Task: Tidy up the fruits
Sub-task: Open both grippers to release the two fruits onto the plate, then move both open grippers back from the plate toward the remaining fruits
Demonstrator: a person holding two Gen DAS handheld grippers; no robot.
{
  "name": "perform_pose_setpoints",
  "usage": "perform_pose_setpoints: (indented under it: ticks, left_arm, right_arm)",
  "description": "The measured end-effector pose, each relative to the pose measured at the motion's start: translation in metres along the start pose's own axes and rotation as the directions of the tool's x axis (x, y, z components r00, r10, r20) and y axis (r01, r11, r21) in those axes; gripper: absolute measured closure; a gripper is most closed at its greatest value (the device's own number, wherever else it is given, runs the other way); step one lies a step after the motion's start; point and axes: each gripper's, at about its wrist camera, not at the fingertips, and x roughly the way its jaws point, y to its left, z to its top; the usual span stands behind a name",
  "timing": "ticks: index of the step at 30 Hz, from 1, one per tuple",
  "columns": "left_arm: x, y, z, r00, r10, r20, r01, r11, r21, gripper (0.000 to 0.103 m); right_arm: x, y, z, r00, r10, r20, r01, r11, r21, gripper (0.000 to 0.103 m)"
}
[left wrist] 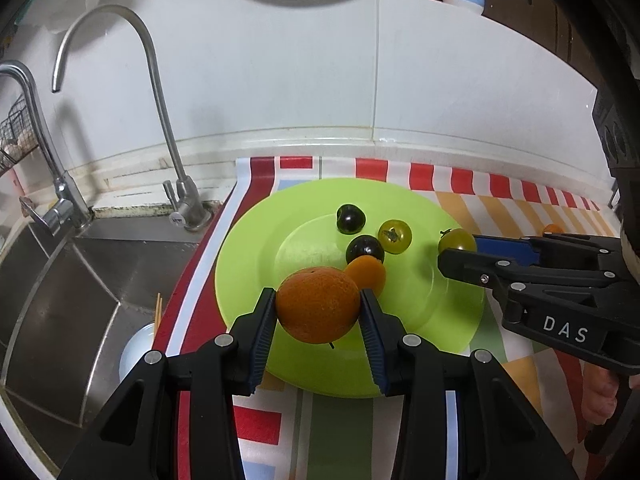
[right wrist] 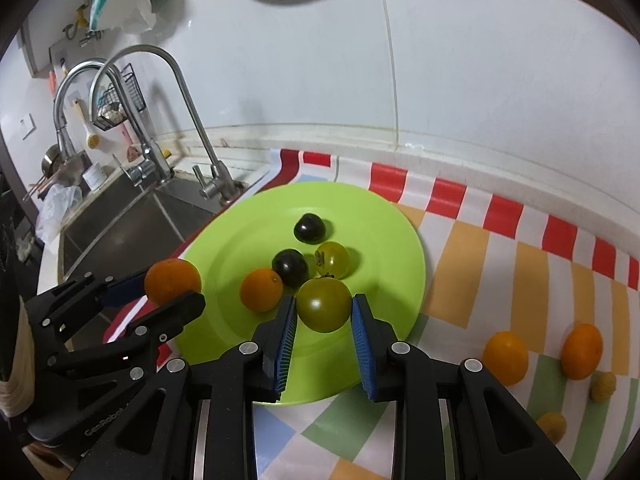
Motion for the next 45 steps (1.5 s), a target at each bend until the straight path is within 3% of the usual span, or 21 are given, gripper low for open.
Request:
perform_pose_setpoints:
  ticks: [3, 5, 6, 13, 27, 31, 45]
  left_arm:
    - [0.004, 0.000, 0.001, 1.000, -0.010, -0.015, 0.010, 1.000, -0.003, 0.062]
    - [0.000, 0.001, 0.002, 1.000, -0.002, 0.001, 0.002, 1.000, -0.008, 0.046]
    - [-0.002, 0.001, 0.003, 1.000, 0.001, 0.009, -0.001, 1.000, -0.008, 0.043]
    - [-0.027, -0.006, 0.005, 0.999, 0.016, 0.052, -0.016, 1.000, -0.009, 0.043]
    - [-0.082, -0.049, 0.012, 0.985, -0.059, 0.159, 0.050, 0.997, 0.064, 0.036]
    - [-0.095, -0.063, 0.015, 0.979, -0.076, 0.191, 0.060, 0.994, 0.090, 0.029]
    - [-0.114, -0.118, 0.023, 0.958, -0.161, 0.239, 0.116, 0.975, 0.191, 0.019]
  right_arm:
    - [0.004, -0.003, 0.000, 1.000, 0.005, -0.004, -0.005, 1.000, 0.016, 0.073]
    - [0.003, -0.004, 0.000, 1.000, 0.001, -0.001, -0.001, 1.000, 0.023, 0.067]
    - [0.001, -0.005, 0.000, 1.000, -0.002, 0.007, 0.002, 1.000, 0.028, 0.062]
    - [-0.027, -0.011, -0.002, 0.998, -0.031, 0.052, 0.028, 0.998, 0.057, 0.062]
    - [-0.110, -0.021, -0.021, 0.983, -0.100, 0.156, 0.089, 0.993, 0.076, 0.062]
    - [-0.132, -0.029, -0.028, 0.974, -0.136, 0.178, 0.118, 0.987, 0.108, 0.062]
    - [-0.182, -0.072, -0.049, 0.935, -0.286, 0.209, 0.252, 0.952, 0.177, 0.055]
